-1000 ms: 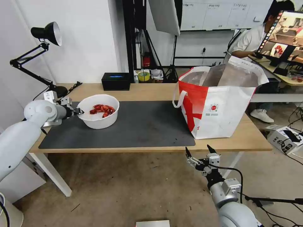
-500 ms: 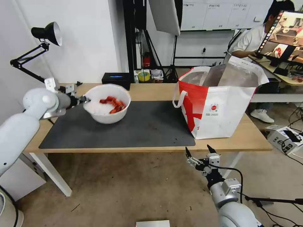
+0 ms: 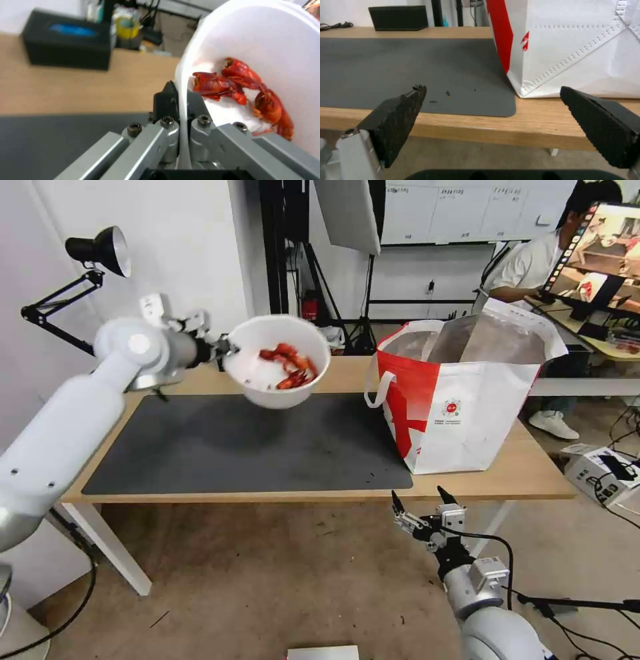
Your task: Pick up the trash from the table and place it into the takeout bag.
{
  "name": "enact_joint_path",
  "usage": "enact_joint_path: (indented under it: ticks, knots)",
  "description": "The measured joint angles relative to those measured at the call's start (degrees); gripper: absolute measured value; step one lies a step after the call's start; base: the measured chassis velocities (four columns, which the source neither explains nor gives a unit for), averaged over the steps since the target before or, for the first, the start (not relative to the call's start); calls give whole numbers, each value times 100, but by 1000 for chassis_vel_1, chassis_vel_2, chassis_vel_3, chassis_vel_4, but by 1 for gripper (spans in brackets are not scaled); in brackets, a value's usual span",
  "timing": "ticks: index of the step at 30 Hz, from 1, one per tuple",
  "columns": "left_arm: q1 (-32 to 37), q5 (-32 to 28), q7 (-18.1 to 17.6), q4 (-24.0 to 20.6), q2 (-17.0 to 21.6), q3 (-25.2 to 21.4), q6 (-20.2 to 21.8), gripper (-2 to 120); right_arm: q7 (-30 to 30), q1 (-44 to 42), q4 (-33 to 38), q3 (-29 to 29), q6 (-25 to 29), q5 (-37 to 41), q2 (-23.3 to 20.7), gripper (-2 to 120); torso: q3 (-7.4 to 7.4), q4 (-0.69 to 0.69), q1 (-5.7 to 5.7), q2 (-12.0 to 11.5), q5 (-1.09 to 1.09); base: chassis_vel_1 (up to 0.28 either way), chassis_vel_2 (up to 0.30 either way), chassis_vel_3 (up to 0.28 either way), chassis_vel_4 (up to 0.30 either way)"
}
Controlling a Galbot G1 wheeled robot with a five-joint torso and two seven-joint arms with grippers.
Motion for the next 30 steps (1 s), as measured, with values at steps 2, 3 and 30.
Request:
enact_joint_path:
  ticks: [2,3,30]
  knots:
    - [-353,-68,-78,138,-226,162,-54,0,-2,0,0,0,0,0,0,100,0,0,0,0,2,0,0,0,0]
    - [-353,-68,-78,138,-226,162,-54,0,-2,0,0,0,0,0,0,100,0,0,0,0,2,0,0,0,0]
    - [-1391,583,-787,1753,-3143,1249,-1469,0,-1,0,0,0,0,0,0,100,0,-1,0,0,1,0,0,0,0]
